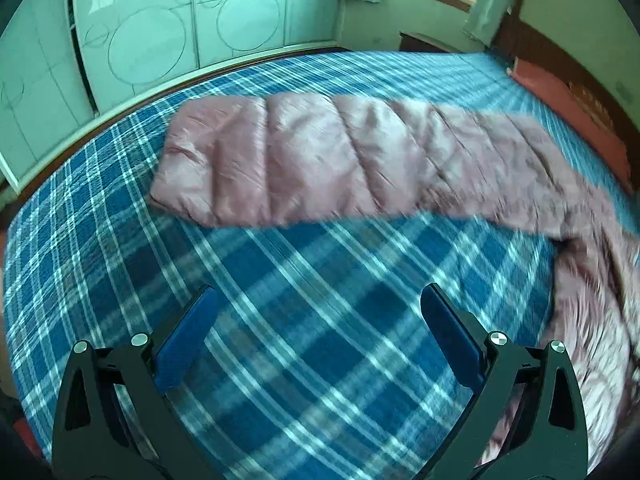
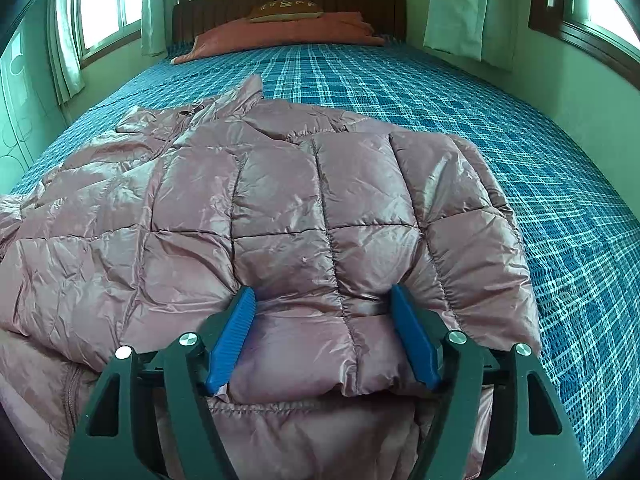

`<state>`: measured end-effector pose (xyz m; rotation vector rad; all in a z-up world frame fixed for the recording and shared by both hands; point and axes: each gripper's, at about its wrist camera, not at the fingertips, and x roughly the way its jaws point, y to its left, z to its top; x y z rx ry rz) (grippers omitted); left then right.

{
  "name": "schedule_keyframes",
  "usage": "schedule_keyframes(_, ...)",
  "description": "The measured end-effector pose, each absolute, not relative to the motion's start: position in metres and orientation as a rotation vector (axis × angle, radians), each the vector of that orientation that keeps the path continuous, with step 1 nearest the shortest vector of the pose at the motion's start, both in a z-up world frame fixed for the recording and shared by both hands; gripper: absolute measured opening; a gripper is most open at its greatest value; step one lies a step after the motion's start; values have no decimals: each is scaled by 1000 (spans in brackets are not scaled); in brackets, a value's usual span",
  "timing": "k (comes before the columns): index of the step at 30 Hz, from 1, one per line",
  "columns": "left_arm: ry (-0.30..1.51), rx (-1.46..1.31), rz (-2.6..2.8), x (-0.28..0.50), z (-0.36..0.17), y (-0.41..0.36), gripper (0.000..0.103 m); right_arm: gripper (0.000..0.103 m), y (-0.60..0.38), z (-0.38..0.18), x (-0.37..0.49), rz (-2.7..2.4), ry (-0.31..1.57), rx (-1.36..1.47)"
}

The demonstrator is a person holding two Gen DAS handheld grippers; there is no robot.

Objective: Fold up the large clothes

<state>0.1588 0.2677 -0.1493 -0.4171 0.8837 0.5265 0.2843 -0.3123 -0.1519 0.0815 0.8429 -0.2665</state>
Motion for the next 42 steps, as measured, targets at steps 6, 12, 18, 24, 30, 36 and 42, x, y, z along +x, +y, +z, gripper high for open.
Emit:
schedule_keyframes(6,844,-485,550,181,-152,323,71,73,-312,-152,284,-266,841,80)
schedule_keyframes(12,775,-620,544,195,-153,342,79,73,-312,-152,284,-266,840,80)
schedule_keyframes(18,711,-855,477,174,-154,362,81,73,-313,-152,284,-267,838,80)
schedule_keyframes(24,636,-890,469,180,-156,371,67,73,-313,-151,284,-266,836,81)
schedule_keyframes(30,626,-827,469,214,-152,368,12,73,-313,-151,284,-267,833,81)
schedule_keyframes(36,561,-608,395,240,-100,306,7,73,-313,-152,284,-266,832,83)
schedule_keyframes(42,542,-430,158,277,-55,186,6,73,-314,-151,284,-265,827,89)
